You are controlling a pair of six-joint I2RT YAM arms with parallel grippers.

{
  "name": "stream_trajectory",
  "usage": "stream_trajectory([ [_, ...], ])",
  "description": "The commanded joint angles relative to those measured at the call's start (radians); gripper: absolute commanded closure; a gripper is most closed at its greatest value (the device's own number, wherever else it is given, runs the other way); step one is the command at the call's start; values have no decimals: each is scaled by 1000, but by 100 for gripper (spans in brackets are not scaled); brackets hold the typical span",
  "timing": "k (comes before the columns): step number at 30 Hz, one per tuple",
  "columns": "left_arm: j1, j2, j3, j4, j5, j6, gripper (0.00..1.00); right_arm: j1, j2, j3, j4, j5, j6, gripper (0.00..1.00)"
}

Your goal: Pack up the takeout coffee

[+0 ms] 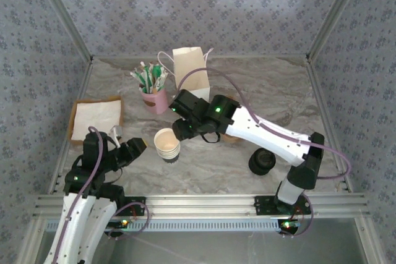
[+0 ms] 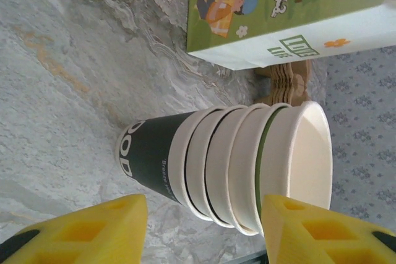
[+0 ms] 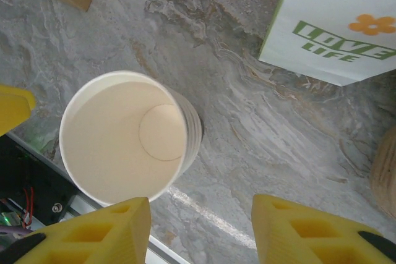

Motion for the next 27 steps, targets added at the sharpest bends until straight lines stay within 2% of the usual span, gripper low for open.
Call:
stream_trajectory([
  [1,-3,4,-21,32,92,-2,49,10,55,52,-39,1,6,54],
  [4,-3,-5,-36,22,107,3,49,11,95,66,-37,-7,5,58],
  [13,-3,-50,-100,73,135,-53,49,5,174,94,-43,-38,-7,61],
  [27,-3,-47,-106,61,151,-45,49,1,194,110,-40,-53,-8,68],
])
